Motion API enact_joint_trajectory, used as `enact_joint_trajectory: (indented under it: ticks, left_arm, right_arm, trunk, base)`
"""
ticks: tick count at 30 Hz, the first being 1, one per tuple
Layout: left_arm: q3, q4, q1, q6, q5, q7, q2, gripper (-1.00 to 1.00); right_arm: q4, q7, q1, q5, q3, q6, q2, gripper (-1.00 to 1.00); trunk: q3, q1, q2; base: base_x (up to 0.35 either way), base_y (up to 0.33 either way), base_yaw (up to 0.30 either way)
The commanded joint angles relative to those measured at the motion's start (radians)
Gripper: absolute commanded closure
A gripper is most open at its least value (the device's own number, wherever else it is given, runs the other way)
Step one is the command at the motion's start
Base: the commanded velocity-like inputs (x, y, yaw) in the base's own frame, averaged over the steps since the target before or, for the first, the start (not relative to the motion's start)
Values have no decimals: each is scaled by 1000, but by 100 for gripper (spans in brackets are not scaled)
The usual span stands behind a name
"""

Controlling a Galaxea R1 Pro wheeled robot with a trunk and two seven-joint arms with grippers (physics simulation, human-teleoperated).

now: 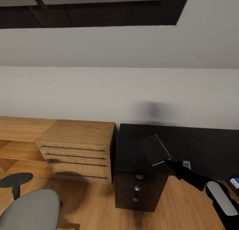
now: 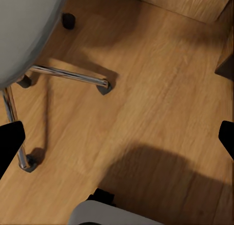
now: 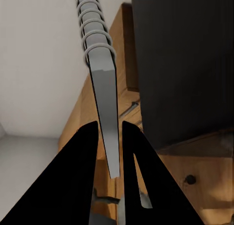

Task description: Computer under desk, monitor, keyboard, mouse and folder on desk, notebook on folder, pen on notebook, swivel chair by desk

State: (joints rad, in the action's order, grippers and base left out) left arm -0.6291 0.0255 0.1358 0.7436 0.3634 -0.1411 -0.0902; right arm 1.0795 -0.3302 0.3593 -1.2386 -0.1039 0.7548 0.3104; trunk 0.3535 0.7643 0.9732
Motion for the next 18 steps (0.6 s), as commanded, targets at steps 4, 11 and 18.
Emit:
enact_joint_trajectory:
  ticks: [4, 11, 18]
  left_arm:
    - [-2, 0, 0, 2, 11, -9, 0, -100]
    - [-1, 0, 1, 2, 11, -9, 1, -100]
    - [-1, -1, 0, 2, 11, -9, 2, -100]
  right_arm:
    - [-1, -7, 1, -1, -2, 6, 0, 100]
    - [-1, -8, 1, -1, -2, 5, -1, 100]
    - [-1, -6, 1, -3, -2, 6, 0, 100]
  trunk:
    - [1, 0, 1]
    - [1, 0, 1]
    - [1, 0, 1]
  base:
    - [0, 0, -260]
    - [0, 0, -262]
    - [0, 0, -169]
